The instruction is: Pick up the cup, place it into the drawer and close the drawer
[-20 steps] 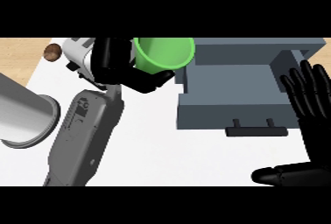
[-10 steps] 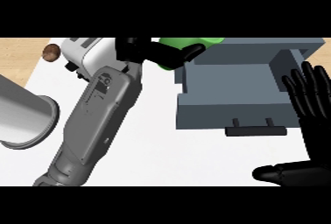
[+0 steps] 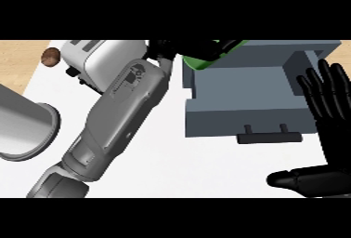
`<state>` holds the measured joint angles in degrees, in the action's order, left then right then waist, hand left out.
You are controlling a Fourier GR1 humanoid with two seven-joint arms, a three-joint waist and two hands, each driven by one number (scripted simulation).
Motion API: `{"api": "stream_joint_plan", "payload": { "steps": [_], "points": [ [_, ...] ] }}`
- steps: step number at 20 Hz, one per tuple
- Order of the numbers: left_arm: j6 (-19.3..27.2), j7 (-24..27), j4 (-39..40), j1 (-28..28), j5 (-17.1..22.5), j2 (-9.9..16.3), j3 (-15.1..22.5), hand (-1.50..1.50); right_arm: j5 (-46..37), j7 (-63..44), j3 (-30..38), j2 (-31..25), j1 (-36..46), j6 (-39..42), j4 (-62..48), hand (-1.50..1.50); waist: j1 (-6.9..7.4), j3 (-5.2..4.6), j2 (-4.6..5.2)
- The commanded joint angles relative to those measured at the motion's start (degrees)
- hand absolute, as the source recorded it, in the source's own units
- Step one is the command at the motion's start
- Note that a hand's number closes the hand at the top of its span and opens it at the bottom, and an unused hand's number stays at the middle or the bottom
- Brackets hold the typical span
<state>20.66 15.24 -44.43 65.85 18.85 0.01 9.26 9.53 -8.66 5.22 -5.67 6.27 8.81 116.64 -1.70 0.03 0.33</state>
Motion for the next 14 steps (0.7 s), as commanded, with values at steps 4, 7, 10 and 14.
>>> {"api": "stream_joint_plan", "payload": {
  "steps": [4,7,10,14],
  "points": [
    [1.78,3.92,11.52,5.54,7.06,-0.01,5.06,1.5,0.65,2.4,1.59,-0.8,-0.24,1.2,-1.47,-1.5,-1.06,0.02,0.23],
    [-0.77,5.79,16.3,6.56,8.37,-0.01,4.78,1.5,2.04,-0.65,1.01,-0.86,-0.03,0.99,1.11,-1.5,-1.15,0.0,0.32],
    [2.93,5.14,17.4,6.79,11.31,-0.01,12.0,1.5,1.52,1.06,0.14,-0.44,-0.59,1.82,-0.38,-1.5,-2.74,0.05,0.55],
    [3.31,5.29,20.04,10.01,12.73,-0.01,14.59,1.5,2.24,-1.32,0.4,-1.69,2.93,1.72,-0.38,-1.5,-3.2,0.04,0.78]
  ]
}}
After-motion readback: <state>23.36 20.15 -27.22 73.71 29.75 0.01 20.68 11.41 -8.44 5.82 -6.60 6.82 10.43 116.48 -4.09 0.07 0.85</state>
